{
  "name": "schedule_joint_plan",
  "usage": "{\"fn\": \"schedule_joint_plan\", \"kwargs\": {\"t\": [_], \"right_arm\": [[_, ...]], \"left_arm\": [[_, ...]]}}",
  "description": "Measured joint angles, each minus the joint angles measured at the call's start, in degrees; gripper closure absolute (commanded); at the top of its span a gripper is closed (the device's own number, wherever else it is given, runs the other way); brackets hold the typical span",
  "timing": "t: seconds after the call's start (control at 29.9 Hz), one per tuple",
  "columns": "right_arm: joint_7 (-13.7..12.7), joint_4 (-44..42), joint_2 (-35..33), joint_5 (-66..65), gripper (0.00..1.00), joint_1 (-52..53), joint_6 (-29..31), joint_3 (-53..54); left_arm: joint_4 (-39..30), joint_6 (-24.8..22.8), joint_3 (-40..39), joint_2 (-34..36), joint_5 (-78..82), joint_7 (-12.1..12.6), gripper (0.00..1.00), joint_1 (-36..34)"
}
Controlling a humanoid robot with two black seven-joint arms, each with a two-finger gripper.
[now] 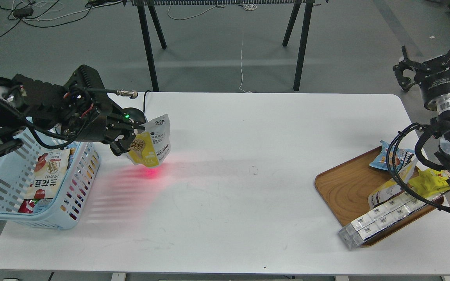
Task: Scan snack and place in basket
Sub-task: 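Lift the pouch and hold it in front of the barcode scanner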
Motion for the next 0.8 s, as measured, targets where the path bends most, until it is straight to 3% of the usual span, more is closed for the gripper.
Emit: {"fn": "schedule_joint_plan", "kwargs": {"t": [0.8], "right_arm": [[0.09, 0.06, 0.01, 0.0, 0.01, 0.02, -0.03, 0.62]], "left_arm": [[-0.63, -0.01, 0.04, -0.11, 0.0, -1.11, 1.0, 0.13]]}}
